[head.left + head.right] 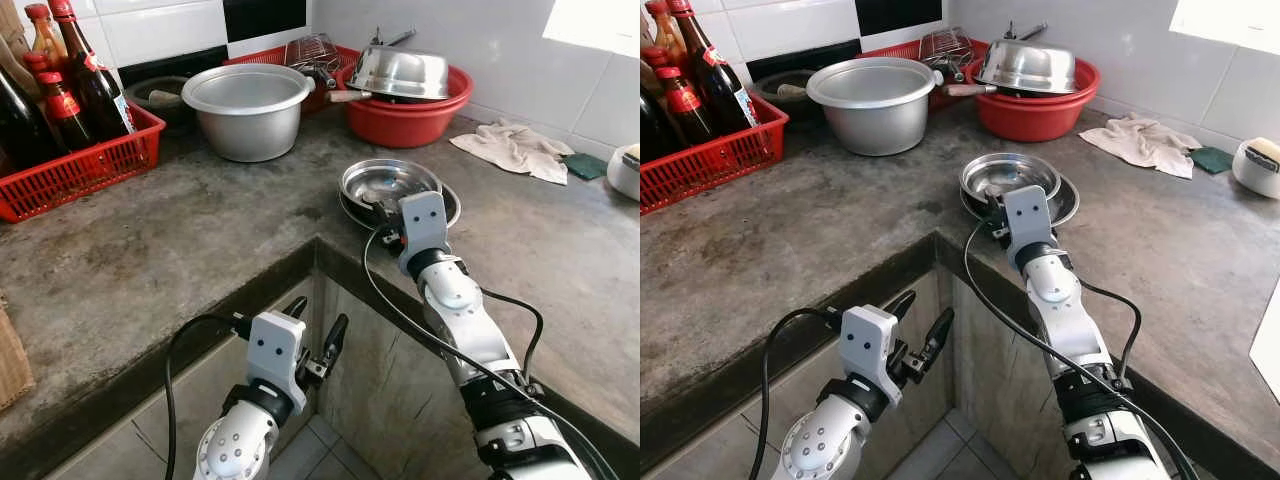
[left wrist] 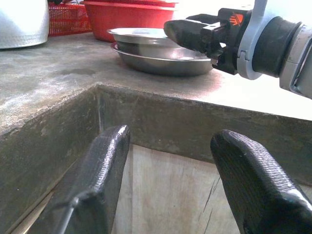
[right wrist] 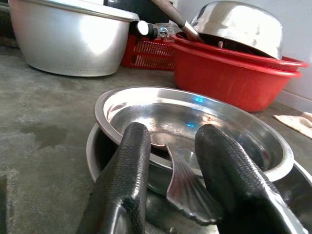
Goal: Kitchen organization
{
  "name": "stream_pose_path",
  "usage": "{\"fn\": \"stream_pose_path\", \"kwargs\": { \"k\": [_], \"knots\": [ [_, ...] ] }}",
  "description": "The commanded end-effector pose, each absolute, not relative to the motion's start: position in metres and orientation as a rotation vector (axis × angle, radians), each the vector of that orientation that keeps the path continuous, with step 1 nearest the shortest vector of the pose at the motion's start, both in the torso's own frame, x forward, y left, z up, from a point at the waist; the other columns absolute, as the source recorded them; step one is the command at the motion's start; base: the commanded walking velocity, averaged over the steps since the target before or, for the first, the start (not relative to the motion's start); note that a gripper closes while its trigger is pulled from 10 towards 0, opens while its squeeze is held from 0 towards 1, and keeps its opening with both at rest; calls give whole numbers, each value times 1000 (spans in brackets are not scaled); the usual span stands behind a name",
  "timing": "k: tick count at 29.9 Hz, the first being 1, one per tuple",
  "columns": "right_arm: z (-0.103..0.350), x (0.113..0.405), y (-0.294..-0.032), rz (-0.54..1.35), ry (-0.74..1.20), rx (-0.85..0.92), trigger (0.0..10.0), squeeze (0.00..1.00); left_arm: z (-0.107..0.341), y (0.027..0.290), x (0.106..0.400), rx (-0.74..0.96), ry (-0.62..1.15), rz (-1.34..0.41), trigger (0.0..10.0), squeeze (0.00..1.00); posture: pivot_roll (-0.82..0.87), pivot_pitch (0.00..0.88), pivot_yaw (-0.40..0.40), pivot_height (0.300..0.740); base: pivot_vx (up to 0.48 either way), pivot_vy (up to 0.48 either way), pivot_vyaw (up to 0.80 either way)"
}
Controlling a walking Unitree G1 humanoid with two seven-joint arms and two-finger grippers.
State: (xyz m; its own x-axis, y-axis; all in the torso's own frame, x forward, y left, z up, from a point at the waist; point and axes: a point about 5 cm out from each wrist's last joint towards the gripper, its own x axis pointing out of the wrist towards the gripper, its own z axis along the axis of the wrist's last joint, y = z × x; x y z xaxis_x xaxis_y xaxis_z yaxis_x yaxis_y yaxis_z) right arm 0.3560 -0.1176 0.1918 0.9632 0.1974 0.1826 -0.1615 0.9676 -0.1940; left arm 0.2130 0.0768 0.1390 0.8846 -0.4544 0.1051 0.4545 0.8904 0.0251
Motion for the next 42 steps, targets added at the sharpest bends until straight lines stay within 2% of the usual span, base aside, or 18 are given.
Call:
{"fn": "stream_pose_path", "kwargs": {
  "k": [1, 13, 20, 26, 42],
  "knots": [
    [199, 359, -122, 159, -234, -175, 0, 0, 141, 77, 211, 4, -120, -473, 10000, 0, 81, 97, -54, 740, 0, 0, 0],
    [212, 358, -121, 132, -286, -141, 0, 0, 141, 77, 212, 7, -118, -464, 10000, 0, 79, 91, -56, 740, 0, 0, 0],
    [241, 347, -115, 136, -428, -61, 0, 0, 139, 78, 214, 3, -111, -451, 10000, 0, 74, 79, -56, 740, 0, 0, 0],
    [251, 333, -108, 157, -488, -61, 0, 0, 137, 78, 216, 4, -108, -448, 10000, 0, 72, 61, -52, 740, 0, 0, 0],
    [232, 332, -110, 142, -406, -94, 0, 0, 137, 79, 217, 13, -111, -443, 10000, 0, 75, 65, -50, 740, 0, 0, 0]
  ]
}}
